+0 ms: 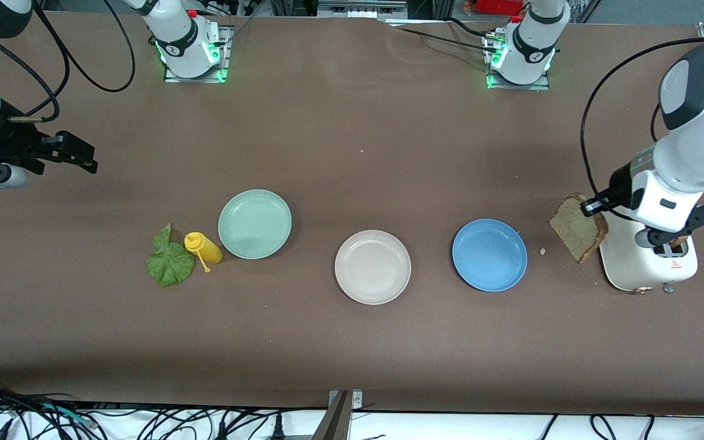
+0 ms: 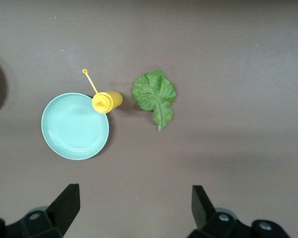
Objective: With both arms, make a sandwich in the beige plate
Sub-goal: 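Lift the bread slice out of the toaster with the left gripper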
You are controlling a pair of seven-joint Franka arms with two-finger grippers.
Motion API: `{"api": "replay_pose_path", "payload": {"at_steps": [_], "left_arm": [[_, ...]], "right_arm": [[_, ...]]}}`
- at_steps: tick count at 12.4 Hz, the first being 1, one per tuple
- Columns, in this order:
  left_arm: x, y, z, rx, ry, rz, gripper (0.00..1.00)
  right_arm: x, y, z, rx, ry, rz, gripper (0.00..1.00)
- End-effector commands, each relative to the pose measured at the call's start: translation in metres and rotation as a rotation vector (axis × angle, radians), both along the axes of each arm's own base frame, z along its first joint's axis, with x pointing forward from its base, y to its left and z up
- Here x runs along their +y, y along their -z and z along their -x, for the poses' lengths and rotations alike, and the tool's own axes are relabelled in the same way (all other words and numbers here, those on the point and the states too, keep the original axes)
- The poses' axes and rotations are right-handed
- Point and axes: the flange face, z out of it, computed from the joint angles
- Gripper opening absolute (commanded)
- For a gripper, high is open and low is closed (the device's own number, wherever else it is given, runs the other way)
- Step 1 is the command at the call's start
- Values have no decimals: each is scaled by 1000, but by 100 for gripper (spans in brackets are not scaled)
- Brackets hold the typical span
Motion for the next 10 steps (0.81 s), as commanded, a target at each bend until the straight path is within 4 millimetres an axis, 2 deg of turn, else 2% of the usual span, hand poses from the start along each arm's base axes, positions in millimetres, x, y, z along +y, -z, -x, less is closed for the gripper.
{"api": "replay_pose_path", "payload": {"at_steps": [1,2,5,9,10], "left_arm": [[-24,7,-12,-1,-32,72,0],[-42,8,-15,-36,-61,122,0],[-77,33,-23,-40,-108,193,0],[-152,53,-23,-121,-152,389,0],[-163,60,-22,-134,-184,443,0]], "right_arm": [[4,-4,1,-4,11,-18,100],[3,-4,1,-4,12,-18,100],[4,-4,1,-4,9,-18,100],[4,-5,1,-5,11,-20,100],[4,-5,1,-5,9,-18,100]]}}
